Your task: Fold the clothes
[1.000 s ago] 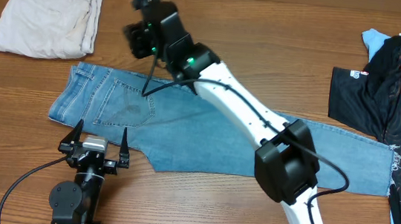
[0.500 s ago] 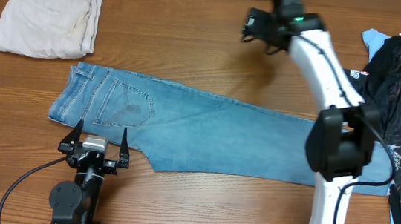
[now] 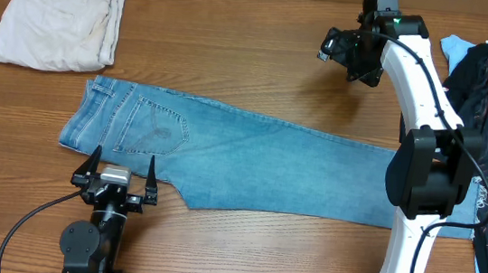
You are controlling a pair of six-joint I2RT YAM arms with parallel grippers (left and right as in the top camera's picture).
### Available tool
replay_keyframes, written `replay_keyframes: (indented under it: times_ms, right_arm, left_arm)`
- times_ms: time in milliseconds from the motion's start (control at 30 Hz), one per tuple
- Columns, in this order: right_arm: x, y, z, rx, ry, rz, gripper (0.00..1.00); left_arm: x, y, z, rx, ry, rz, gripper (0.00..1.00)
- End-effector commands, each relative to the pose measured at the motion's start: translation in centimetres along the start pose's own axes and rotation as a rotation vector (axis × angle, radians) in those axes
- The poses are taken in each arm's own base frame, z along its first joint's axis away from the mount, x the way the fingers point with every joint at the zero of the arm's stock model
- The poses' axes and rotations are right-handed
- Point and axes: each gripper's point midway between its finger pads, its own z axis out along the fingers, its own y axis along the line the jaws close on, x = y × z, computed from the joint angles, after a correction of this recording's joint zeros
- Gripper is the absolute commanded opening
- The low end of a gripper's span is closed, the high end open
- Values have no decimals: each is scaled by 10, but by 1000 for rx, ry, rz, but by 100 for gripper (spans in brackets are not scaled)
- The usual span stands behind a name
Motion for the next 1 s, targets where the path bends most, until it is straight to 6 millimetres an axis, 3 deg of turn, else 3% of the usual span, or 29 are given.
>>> replay_keyframes:
  times_ms: [0,100,233,333,567,700,867,967]
  right_arm:
    - [-12,11,-26,-37,-55,-3,100]
    - [-13,11,-26,-41,-60,-3,100]
    - [-12,11,-26,-39,-54,-4,100]
    - [-12,12,-26,-39,-56,-4,100]
    - [-17,15,-27,-51,-78,-8,100]
    - [-16,18,-27,-73,-69,-10,100]
    - [-10,25,-27,-114,-38,-11,100]
    - [-6,23,-27,-105,-22,-16,100]
  left_arm:
    - [-2,-4,0,26,-11,-30,100]
    - [-22,-4,-1,31,-94,-21,100]
    - [-71,-19,-12,120,-301,19,100]
    - [-90,-15,-19,99,-376,30,100]
    - [-120,1,-13,28,-292,49,100]
    - [-146,9,16,34,-133,47,100]
    - [-172,10,80,130,127,131,100]
    - [-176,12,115,168,215,113,100]
